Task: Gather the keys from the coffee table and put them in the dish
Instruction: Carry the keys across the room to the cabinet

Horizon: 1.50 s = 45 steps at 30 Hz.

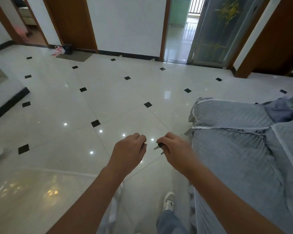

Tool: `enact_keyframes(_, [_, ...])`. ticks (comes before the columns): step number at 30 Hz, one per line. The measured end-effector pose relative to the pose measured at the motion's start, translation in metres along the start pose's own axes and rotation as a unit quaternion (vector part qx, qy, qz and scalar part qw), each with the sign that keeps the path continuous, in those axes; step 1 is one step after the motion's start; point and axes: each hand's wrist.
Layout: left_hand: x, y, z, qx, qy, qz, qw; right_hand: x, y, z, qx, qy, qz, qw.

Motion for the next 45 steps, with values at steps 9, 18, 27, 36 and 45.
enact_keyframes(9, [-0.105,0.002,-0.026,-0.037,-0.019,0.011,0.999,-0.089,0.081,0.009,-0.043,0.027,-0.014,0.999])
enact_keyframes(18, [-0.198,0.014,-0.057,-0.047,-0.019,0.024,0.998,-0.167,0.157,0.031,-0.086,0.048,-0.016,0.995])
enact_keyframes(27, [-0.246,-0.022,-0.069,-0.047,-0.003,0.053,0.997,-0.229,0.171,0.016,-0.103,0.028,-0.002,0.994])
enact_keyframes(36, [-0.302,-0.104,-0.085,-0.012,0.018,0.068,0.997,-0.321,0.156,-0.01,-0.083,0.003,0.001,0.997])
enact_keyframes(45, [-0.375,-0.197,-0.076,-0.003,0.044,0.061,0.997,-0.434,0.124,-0.036,-0.068,0.013,0.016,0.997])
Point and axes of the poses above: each hand's wrist, its own x-axis away from the middle knuckle, its own z-axis out of the back of the hand, y = z × x, and after that the axes turned 4 degrees about -x, right-handed
